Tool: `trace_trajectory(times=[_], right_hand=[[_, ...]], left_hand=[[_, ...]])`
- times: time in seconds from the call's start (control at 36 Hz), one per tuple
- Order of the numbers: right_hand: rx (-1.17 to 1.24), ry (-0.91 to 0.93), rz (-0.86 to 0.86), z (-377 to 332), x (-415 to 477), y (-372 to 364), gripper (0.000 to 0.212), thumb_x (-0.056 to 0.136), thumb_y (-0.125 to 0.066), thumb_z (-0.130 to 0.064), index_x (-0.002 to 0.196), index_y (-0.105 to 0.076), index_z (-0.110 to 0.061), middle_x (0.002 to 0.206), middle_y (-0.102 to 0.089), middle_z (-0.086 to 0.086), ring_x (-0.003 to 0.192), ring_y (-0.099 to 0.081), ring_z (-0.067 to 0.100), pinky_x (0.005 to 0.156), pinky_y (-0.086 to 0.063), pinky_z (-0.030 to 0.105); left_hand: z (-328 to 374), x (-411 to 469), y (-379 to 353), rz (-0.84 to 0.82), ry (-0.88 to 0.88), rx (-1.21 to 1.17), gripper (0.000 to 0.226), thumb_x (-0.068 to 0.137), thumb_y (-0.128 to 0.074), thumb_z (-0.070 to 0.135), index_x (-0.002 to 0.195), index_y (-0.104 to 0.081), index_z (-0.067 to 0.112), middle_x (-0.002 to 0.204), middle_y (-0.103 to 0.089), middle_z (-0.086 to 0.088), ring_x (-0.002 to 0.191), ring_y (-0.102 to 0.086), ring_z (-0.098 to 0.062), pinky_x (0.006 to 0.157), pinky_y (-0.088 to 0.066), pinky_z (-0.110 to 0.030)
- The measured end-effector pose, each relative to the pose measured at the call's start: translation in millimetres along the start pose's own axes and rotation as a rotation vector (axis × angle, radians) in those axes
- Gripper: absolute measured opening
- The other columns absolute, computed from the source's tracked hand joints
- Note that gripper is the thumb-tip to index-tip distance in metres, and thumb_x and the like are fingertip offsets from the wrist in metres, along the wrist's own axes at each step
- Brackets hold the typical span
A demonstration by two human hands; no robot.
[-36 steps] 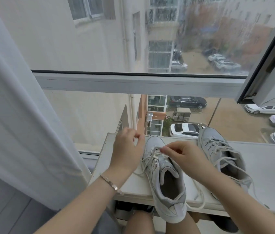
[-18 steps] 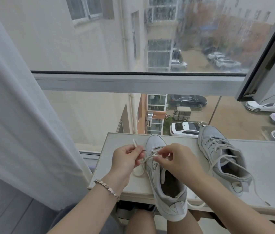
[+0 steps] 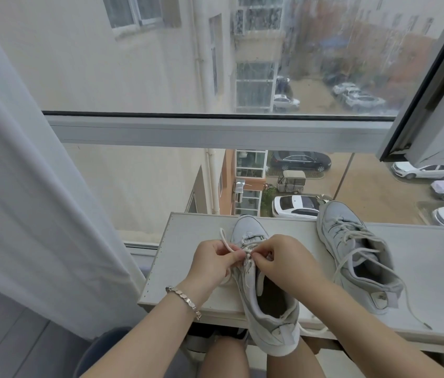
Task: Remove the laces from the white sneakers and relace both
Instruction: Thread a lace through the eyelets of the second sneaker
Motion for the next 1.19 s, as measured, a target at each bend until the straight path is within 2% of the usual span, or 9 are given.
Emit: trace_trajectory(times=[0.22, 0.33, 0.39, 0.56, 0.72, 0.83, 0.92, 1.11, 1.19], right_hand=[[0.055, -0.014, -0.038, 5, 2, 0, 0.019, 0.087, -0.057, -0.027, 0.093, -0.075, -0.028, 0.079, -0.067, -0.005, 0.071, -0.054, 0.010, 0.062, -0.046, 0.026], [0.073, -0.009, -0.066, 7, 6, -1, 0.017, 0.087, -0.059, -0.030, 0.095, -0.075, -0.029, 0.080, -0.068, -0.006, 0.064, -0.050, 0.006, 0.052, -0.037, 0.018], [0.083, -0.020, -0.081, 8, 9, -1, 0.016, 0.086, -0.062, -0.031, 0.094, -0.075, -0.027, 0.075, -0.065, -0.008, 0.061, -0.049, 0.004, 0.050, -0.034, 0.016], [0.071, -0.033, -0.121, 6, 16, -1, 0.012, 0.083, -0.068, -0.031, 0.089, -0.075, -0.024, 0.089, -0.072, -0.003, 0.081, -0.062, 0.013, 0.072, -0.049, 0.025], [-0.026, 0.020, -0.079, 6, 14, -3, 0.015, 0.085, -0.064, -0.033, 0.095, -0.073, -0.026, 0.086, -0.069, -0.005, 0.071, -0.051, 0.009, 0.061, -0.037, 0.022], [-0.058, 0.042, -0.079, 8, 12, -3, 0.018, 0.087, -0.061, -0.034, 0.099, -0.072, -0.026, 0.091, -0.069, -0.004, 0.075, -0.053, 0.011, 0.063, -0.040, 0.023], [-0.043, 0.041, -0.079, 10, 11, -2, 0.019, 0.087, -0.061, -0.035, 0.099, -0.072, -0.026, 0.093, -0.070, -0.004, 0.083, -0.059, 0.013, 0.068, -0.044, 0.024], [-0.015, 0.052, -0.052, 11, 12, -4, 0.017, 0.086, -0.062, -0.034, 0.098, -0.073, -0.028, 0.092, -0.071, -0.005, 0.073, -0.049, 0.006, 0.062, -0.034, 0.021], [0.014, 0.056, -0.046, 12, 11, -4, 0.016, 0.086, -0.063, -0.033, 0.097, -0.073, -0.027, 0.091, -0.071, -0.006, 0.072, -0.049, 0.005, 0.058, -0.032, 0.019]], left_hand=[[3, 8, 0, -0.046, -0.055, 0.088, 0.022, 0.078, -0.070, -0.003, 0.064, -0.063, 0.013, 0.052, -0.061, 0.009, 0.043, -0.053, 0.007, 0.043, -0.036, -0.005], [4, 12, 2, -0.084, -0.041, 0.135, 0.019, 0.077, -0.072, 0.001, 0.066, -0.066, 0.015, 0.055, -0.062, 0.005, 0.054, -0.052, -0.008, 0.046, -0.037, -0.012], [2, 13, 3, -0.113, -0.019, 0.129, 0.018, 0.078, -0.072, 0.003, 0.066, -0.067, 0.016, 0.060, -0.063, 0.003, 0.054, -0.055, -0.005, 0.046, -0.037, -0.011], [-6, 16, 3, -0.230, 0.103, 0.172, 0.008, 0.084, -0.069, 0.017, 0.077, -0.069, 0.022, 0.068, -0.063, 0.006, 0.069, -0.050, -0.006, 0.055, -0.035, -0.017], [-1, 21, 4, -0.325, 0.094, 0.269, 0.007, 0.085, -0.067, 0.021, 0.078, -0.068, 0.023, 0.072, -0.064, 0.005, 0.070, -0.050, -0.006, 0.057, -0.034, -0.017], [1, 24, 1, -0.328, 0.043, 0.257, 0.009, 0.084, -0.068, 0.011, 0.077, -0.068, 0.018, 0.072, -0.060, -0.004, 0.064, -0.046, -0.009, 0.055, -0.036, -0.016], [1, 23, -2, -0.305, -0.021, 0.193, 0.012, 0.083, -0.066, 0.001, 0.076, -0.069, 0.011, 0.061, -0.063, 0.003, 0.053, -0.056, -0.001, 0.052, -0.041, -0.009], [-7, 13, 0, -0.297, -0.032, 0.088, 0.023, 0.088, -0.055, -0.008, 0.086, -0.069, 0.009, 0.075, -0.067, -0.001, 0.067, -0.063, -0.005, 0.069, -0.054, -0.017], [-6, 10, -3, -0.224, -0.061, 0.012, 0.023, 0.085, -0.056, -0.012, 0.082, -0.067, 0.008, 0.068, -0.066, 0.001, 0.059, -0.063, -0.002, 0.062, -0.053, -0.015]])
Point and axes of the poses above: each hand's wrist, its own x-axis towards the middle knuckle, its own y-axis out of the back of the hand, z = x × y, the point moved 4 cm from there along x, towards the middle knuckle
